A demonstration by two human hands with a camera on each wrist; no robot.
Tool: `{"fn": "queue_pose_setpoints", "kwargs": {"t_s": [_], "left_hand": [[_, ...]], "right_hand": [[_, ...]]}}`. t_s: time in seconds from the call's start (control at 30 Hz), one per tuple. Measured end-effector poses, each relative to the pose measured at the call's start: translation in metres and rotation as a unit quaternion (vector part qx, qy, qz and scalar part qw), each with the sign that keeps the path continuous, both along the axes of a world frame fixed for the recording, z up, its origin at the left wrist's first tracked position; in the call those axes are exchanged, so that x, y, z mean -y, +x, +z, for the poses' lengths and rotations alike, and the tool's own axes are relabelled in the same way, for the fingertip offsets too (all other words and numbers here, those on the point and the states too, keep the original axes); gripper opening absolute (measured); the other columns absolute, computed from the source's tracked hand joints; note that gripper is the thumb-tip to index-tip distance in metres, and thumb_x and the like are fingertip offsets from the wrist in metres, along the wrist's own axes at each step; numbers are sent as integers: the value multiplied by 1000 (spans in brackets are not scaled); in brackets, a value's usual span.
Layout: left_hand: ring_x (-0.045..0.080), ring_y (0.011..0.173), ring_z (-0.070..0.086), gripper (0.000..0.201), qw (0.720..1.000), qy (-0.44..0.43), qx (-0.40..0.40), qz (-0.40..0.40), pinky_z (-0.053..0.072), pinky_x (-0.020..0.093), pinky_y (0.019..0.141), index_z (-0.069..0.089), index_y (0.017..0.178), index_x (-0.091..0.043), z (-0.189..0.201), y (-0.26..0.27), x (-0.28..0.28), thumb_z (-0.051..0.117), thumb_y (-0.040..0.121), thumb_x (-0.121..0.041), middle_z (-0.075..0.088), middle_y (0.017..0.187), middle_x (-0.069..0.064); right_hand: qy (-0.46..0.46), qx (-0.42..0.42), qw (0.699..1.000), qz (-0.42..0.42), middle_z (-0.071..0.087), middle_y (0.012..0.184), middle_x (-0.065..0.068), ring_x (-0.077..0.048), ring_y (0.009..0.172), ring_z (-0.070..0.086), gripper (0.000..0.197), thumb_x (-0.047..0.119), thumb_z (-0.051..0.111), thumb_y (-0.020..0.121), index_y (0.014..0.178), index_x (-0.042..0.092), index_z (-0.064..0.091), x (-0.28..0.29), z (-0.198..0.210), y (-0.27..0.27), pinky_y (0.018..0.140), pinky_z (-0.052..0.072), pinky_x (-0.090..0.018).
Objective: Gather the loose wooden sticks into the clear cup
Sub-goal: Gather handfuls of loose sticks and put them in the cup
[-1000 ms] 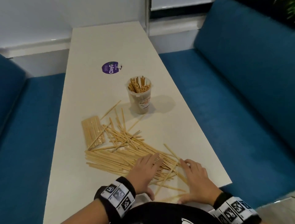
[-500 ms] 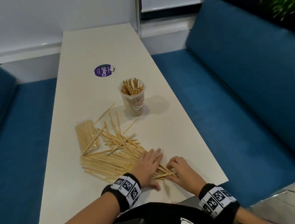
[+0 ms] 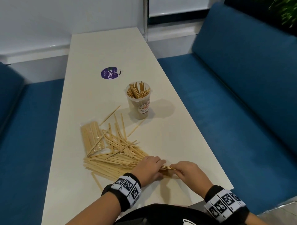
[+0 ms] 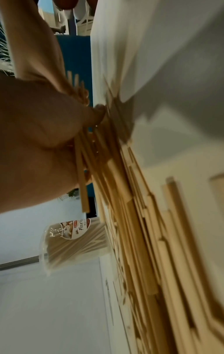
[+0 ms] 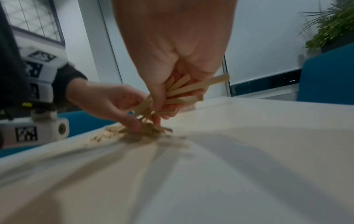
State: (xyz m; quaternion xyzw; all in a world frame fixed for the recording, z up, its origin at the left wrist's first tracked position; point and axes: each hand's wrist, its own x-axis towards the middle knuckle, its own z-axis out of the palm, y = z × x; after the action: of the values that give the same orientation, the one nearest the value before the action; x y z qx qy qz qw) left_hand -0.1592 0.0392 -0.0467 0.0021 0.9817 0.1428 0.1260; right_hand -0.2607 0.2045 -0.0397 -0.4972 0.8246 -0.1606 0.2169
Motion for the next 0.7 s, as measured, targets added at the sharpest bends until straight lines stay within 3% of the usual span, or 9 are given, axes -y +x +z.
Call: {"fn": "queue_pose_setpoints", "kwargs": {"t_s": [0.1,0.17,0.2,0.27,0.33,0.43,0.5,0.57,0.7], "left_hand": [[25,91,61,32,999,16,-44,-16,48,38,85,57,118,-10,4,-2,1,42,90,-17,66,102,6],[15,62,61,30,997,7,-75,-14,53,27,61,65,90,-18,5,-1,4,38,78,-17,65,72,-5],[12,57,60,27,995,-6,-94,-11,51,24,57,64,85,-21,4,-1,6,41,74,-17,63,68,-8],[16,69,60,24,996,-8,-90,0,49,28,63,62,96,-19,5,-3,7,55,74,-11,63,81,-4],[23,94,55,37,997,6,-67,36,43,33,81,51,118,-14,7,-5,10,55,82,-6,57,107,4],[22,108,46,41,985,64,-94,127,34,26,92,40,131,-11,14,-5,18,40,91,0,47,122,6],[16,98,46,33,965,136,-140,178,31,17,82,43,127,-11,24,-6,24,36,95,-2,49,116,6],[13,86,44,23,932,213,-175,233,29,15,72,47,116,-14,36,-7,30,32,99,-8,51,102,1],[6,65,38,18,829,366,-274,322,33,19,65,45,98,-20,60,-16,38,28,101,-23,39,73,-9]], "right_hand": [[-24,-14,1000,8,66,96,-1,-15,90,56,27,28,43,98,115,23,63,7,6,-3,77,37,-21],[-24,-19,999,12,66,100,0,-14,93,55,28,27,42,98,120,25,61,10,9,-6,79,36,-18],[-25,-18,999,8,66,102,1,-13,95,55,30,27,42,99,124,26,58,11,11,-7,81,36,-17],[-52,-35,998,-3,66,102,5,-9,95,53,35,35,40,98,130,26,53,12,17,-10,88,40,-20],[-122,-94,988,-13,65,94,15,-3,91,48,48,54,33,95,131,27,51,12,24,-14,89,45,-28],[-231,-117,959,-113,53,107,18,2,100,39,64,62,46,84,137,25,40,11,35,-20,95,22,-21],[-290,-52,931,-215,44,124,15,2,113,31,70,58,57,81,138,24,35,13,43,-21,103,20,-27],[-317,19,910,-266,40,131,14,0,119,32,72,61,55,81,139,27,30,17,46,-19,103,27,-31],[-269,151,921,-238,50,119,17,2,112,46,53,58,49,85,130,37,32,33,47,-9,96,40,-27]]}}
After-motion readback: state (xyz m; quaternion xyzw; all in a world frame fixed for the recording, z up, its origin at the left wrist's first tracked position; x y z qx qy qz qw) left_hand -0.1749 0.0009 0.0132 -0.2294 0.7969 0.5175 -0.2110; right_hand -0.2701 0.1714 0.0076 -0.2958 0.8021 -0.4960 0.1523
